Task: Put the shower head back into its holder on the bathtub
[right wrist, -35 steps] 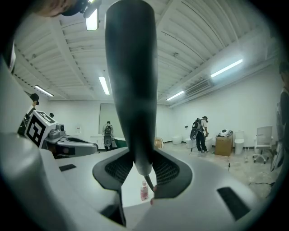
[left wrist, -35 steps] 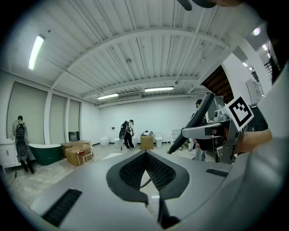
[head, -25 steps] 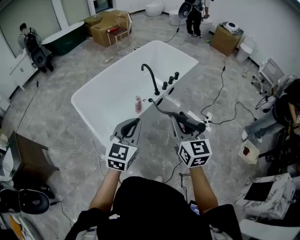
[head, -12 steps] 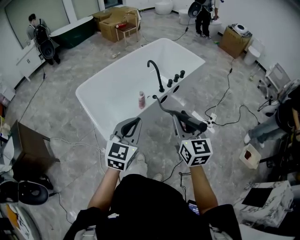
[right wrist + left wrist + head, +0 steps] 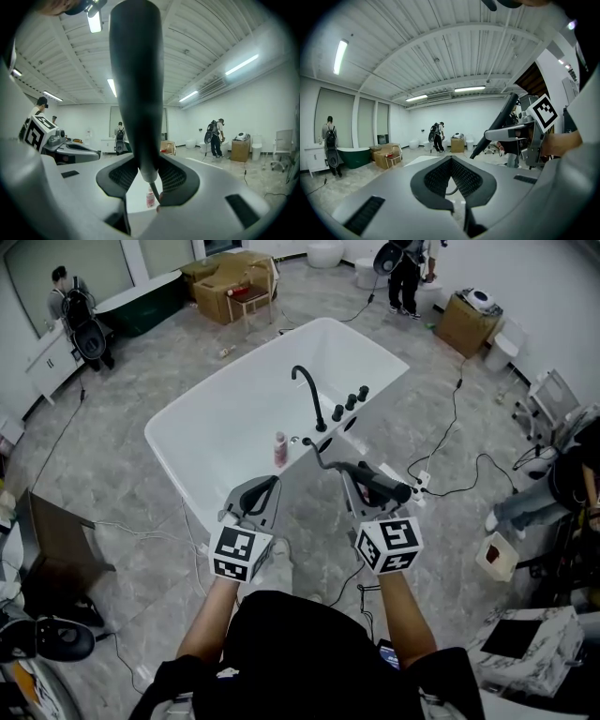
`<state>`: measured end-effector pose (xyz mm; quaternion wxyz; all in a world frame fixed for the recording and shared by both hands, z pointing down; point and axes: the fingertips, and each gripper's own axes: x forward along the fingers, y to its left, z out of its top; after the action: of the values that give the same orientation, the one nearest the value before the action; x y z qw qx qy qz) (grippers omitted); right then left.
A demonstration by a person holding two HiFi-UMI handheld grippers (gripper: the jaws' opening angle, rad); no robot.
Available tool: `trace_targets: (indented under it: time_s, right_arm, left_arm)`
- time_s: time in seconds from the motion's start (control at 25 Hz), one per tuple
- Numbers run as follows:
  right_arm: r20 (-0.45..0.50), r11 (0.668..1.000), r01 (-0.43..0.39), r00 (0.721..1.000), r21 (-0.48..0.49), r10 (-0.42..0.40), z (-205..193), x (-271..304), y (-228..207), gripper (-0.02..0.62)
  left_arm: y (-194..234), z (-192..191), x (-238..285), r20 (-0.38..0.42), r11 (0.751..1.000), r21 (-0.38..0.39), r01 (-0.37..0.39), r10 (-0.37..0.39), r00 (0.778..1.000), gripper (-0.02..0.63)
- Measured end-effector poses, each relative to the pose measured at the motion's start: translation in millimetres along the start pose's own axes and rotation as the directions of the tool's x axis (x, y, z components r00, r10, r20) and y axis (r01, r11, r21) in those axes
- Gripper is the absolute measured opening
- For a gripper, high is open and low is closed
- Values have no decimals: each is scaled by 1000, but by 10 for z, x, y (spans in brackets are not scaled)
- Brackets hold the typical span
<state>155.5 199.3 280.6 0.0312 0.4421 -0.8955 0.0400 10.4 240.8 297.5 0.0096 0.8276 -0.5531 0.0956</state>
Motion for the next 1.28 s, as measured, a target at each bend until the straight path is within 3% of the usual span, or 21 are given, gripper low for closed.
trace_targets:
  time_s: [0.8, 1.28]
  right_arm:
    - [-52, 1000, -1, 999, -8, 0, 147, 1591, -589, 146]
    - [-107, 999, 41, 993, -9, -42, 115, 2617, -726, 146]
  left_arm:
    - [1050, 171, 1347, -2, 999, -34, 16, -16, 1000, 14]
    - [1885, 129, 2044, -13, 995, -66, 76, -77, 997, 14]
